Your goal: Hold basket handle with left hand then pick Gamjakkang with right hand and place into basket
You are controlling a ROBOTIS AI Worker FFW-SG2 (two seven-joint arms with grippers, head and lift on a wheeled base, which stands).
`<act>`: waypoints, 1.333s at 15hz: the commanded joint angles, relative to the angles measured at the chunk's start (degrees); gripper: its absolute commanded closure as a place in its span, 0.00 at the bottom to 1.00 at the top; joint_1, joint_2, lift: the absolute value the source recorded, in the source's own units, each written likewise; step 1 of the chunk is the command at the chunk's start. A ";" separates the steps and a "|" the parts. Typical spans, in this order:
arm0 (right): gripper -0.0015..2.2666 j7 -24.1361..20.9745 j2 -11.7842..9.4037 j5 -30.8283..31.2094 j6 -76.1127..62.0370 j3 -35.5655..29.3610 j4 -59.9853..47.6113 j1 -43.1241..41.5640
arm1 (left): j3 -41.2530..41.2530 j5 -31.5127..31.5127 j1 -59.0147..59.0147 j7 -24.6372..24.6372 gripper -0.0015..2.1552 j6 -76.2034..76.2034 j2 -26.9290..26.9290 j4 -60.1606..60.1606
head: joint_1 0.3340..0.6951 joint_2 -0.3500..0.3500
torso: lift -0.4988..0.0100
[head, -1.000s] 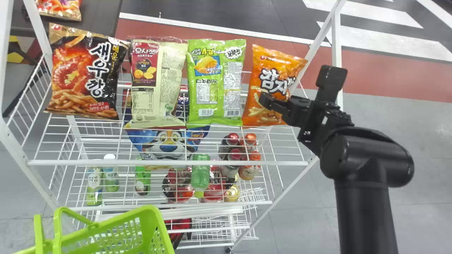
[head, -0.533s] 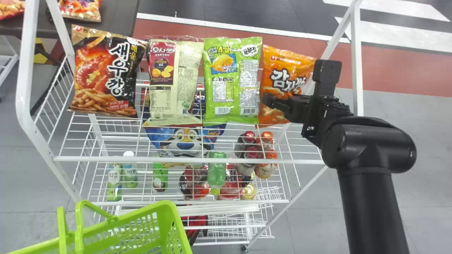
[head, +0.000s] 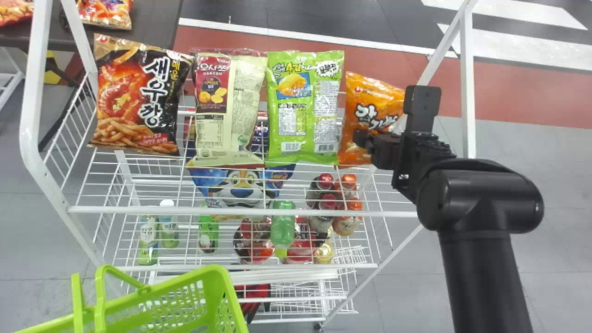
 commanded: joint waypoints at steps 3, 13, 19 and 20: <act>0.99 -3.76 0.00 2.28 0.72 0.61 -7.26 3.39 | -0.02 0.00 0.00 -0.09 1.00 0.07 0.00 0.27 | 1.00 0.18 | 0.94; 0.99 -5.08 0.44 2.63 25.50 4.39 -30.20 8.84 | 0.07 0.09 -0.18 -0.18 1.00 0.07 0.00 0.97 | 1.00 0.19 | 0.94; 0.99 -3.41 0.35 -10.64 41.44 5.44 -43.74 13.32 | 0.07 0.09 -0.27 -0.36 1.00 0.07 0.00 1.15 | 1.00 0.30 | 0.94; 0.99 -2.62 0.44 -12.05 41.44 6.58 -44.70 14.46 | 0.07 0.09 -0.27 -0.36 1.00 0.07 0.00 1.15 | 1.00 0.33 | 0.94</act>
